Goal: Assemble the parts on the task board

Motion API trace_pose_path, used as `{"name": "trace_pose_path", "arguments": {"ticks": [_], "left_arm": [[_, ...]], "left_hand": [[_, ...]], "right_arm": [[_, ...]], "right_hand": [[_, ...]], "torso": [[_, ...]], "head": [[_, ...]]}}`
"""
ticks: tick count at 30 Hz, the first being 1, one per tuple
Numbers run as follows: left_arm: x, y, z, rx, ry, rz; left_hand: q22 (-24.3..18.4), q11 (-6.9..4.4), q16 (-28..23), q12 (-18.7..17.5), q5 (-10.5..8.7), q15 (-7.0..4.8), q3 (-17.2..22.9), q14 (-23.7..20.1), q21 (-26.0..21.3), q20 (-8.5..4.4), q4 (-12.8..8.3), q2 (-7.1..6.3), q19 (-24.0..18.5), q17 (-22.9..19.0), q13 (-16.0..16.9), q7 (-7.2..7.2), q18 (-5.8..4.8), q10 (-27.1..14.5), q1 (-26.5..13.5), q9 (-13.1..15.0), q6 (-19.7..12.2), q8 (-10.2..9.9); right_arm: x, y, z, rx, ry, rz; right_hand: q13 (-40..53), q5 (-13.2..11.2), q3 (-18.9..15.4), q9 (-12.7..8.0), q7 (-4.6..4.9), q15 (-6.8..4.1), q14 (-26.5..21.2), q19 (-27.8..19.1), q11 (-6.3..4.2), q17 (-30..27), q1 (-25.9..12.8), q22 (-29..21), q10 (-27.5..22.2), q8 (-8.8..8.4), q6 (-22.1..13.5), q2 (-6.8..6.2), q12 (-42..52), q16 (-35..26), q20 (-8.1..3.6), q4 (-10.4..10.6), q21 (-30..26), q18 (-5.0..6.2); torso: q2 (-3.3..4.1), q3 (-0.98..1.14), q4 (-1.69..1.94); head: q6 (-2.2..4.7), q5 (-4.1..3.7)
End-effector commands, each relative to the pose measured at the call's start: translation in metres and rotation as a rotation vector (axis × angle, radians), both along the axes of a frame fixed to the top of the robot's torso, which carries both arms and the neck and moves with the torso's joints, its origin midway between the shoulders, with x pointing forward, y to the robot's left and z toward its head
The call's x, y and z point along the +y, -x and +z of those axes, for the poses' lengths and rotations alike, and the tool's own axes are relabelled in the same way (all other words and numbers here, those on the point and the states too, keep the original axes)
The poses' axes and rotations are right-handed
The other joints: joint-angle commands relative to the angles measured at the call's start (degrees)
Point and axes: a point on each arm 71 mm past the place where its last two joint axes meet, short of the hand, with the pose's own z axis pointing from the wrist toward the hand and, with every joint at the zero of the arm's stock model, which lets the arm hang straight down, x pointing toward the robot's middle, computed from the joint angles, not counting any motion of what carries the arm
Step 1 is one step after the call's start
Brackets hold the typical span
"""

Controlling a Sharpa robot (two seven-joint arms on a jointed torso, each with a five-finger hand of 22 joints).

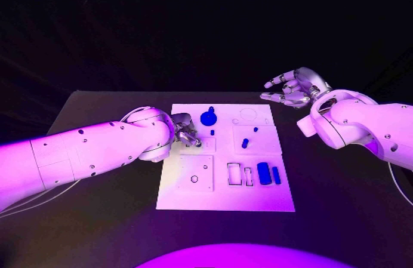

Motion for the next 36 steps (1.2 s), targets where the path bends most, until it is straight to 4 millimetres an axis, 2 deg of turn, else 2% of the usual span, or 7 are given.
{"name": "trace_pose_path", "arguments": {"ticks": [1, 6, 13, 15, 17, 30, 36], "left_arm": [[-0.0027, 0.0028, -0.005, 0.042, 0.006, -0.013], [-0.0025, 0.0014, -0.0058, 0.053, 0.016, -0.005], [-0.0043, 0.0001, -0.0066, 0.062, 0.025, -0.001], [-0.0047, -0.0002, -0.0067, 0.064, 0.027, 0.0], [-0.0047, -0.0005, -0.0068, 0.065, 0.03, 0.002], [-0.0029, -0.0021, -0.0068, 0.061, 0.038, 0.014], [-0.0025, -0.0024, -0.007, 0.061, 0.038, 0.015]], "left_hand": [[8.53, 0.07, 0.16, -0.49, -0.05, -0.33, 11.77, 5.96, 0.2, -0.31, -11.49, 0.55, 1.29, 15.06, -0.42, -0.41, -0.53, 0.24, -0.05, 0.09, 0.81, -0.11], [8.47, -0.03, 0.18, -0.8, -0.24, -0.39, 11.71, 5.96, 0.15, -0.32, -10.94, 1.03, 1.23, 15.08, -0.65, -0.57, -0.51, 0.32, -0.84, 0.2, 1.01, -0.22], [8.63, -0.34, 0.19, -0.42, -0.67, -0.58, 10.61, 5.97, 0.18, -0.42, -10.24, 0.84, 1.34, 15.09, -0.04, -1.0, -0.55, 1.07, -2.35, 0.58, 1.52, -0.13], [8.69, -0.52, 0.19, -0.26, -0.86, -0.73, 9.55, 5.97, 0.17, -0.53, -9.79, 0.64, 1.39, 15.09, 0.25, -1.27, -0.57, 1.42, -3.09, 0.79, 1.67, -0.14], [8.7, -0.69, 0.19, -0.27, -1.07, -0.87, 8.33, 5.97, 0.15, -0.64, -9.24, 0.44, 1.4, 15.09, 0.34, -1.53, -0.57, 1.6, -3.76, 0.92, 1.76, -0.25], [8.81, -1.12, 0.19, -0.29, -1.43, -1.26, 2.56, 5.97, 0.07, -1.08, -4.49, -0.13, 1.54, 15.09, 0.95, -2.1, -0.61, 1.88, -7.46, 0.73, 3.11, -1.5], [8.8, -1.14, 0.19, -0.28, -1.48, -1.28, 1.58, 5.97, 0.05, -1.11, -4.04, -0.31, 1.54, 15.09, 1.04, -2.12, -0.61, 1.89, -7.56, 0.69, 3.29, -1.69]], "right_arm": [[0.0013, 0.0006, -0.0002, -0.001, 0.008, 0.016], [0.001, 0.0005, -0.0001, -0.002, 0.013, 0.015], [0.001, 0.0003, 0.0001, -0.006, 0.014, 0.014], [0.0011, 0.0003, 0.0001, -0.006, 0.014, 0.014], [0.0013, 0.0002, 0.0001, -0.006, 0.014, 0.015], [0.0021, -0.0002, -0.0001, -0.005, 0.014, 0.017], [0.002, -0.0005, -0.0002, -0.005, 0.015, 0.017]], "right_hand": [[8.52, -0.05, -0.18, 0.03, -0.03, -0.4, 5.71, 5.59, -0.25, 13.17, -0.04, 14.55, -0.1, 0.36, -0.33, 0.76, -0.34, -0.25, -0.43, -0.19, -0.34, -0.17], [8.5, -0.05, -0.19, 0.0, -0.05, -0.41, 5.71, 5.58, -0.27, 13.19, 0.49, 14.55, -0.11, 0.48, -0.44, 0.56, -0.36, -0.25, -0.44, -0.54, -0.35, -0.17], [8.37, -0.06, -0.21, 0.0, -0.04, -0.42, 5.7, 5.52, -0.27, 13.13, 0.54, 14.48, -0.24, 0.49, -0.48, 0.52, -0.51, -0.27, -0.45, -0.58, -0.47, -0.14], [8.38, -0.06, -0.22, -0.01, -0.04, -0.41, 5.69, 5.52, -0.27, 13.12, 0.53, 14.47, -0.22, 0.49, -0.49, 0.52, -0.49, -0.27, -0.45, -0.56, -0.48, -0.13], [8.4, -0.07, -0.26, -0.01, -0.03, -0.41, 5.69, 5.51, -0.26, 13.11, 0.47, 14.46, -0.21, 0.5, -0.52, 0.52, -0.48, -0.28, -0.45, -0.52, -0.49, -0.13], [8.37, -0.08, -0.31, -0.02, -0.02, -0.41, 5.68, 5.52, -0.25, 13.04, 0.42, 14.48, -0.24, 0.52, -0.56, 0.49, -0.51, -0.31, -0.45, -0.48, -0.47, -0.14], [8.32, -0.09, -0.37, -0.03, -0.02, -0.41, 5.66, 5.49, -0.25, 12.96, 0.37, 14.43, -0.28, 0.55, -0.58, 0.48, -0.56, -0.34, -0.45, -0.43, -0.55, -0.12]], "torso": [[0.02, 0.02, 0.04], [-0.04, -0.02, 0.02], [-0.04, -0.04, 0.01], [-0.04, -0.04, 0.01], [-0.04, -0.03, -0.03], [-0.06, -0.02, -0.03], [-0.04, -0.01, 0.02]], "head": [[-0.1, -0.19], [-0.02, -0.15], [-0.09, -0.28], [-0.1, -0.24], [-0.44, -0.28], [-0.27, -0.4], [-0.39, -0.37]]}}
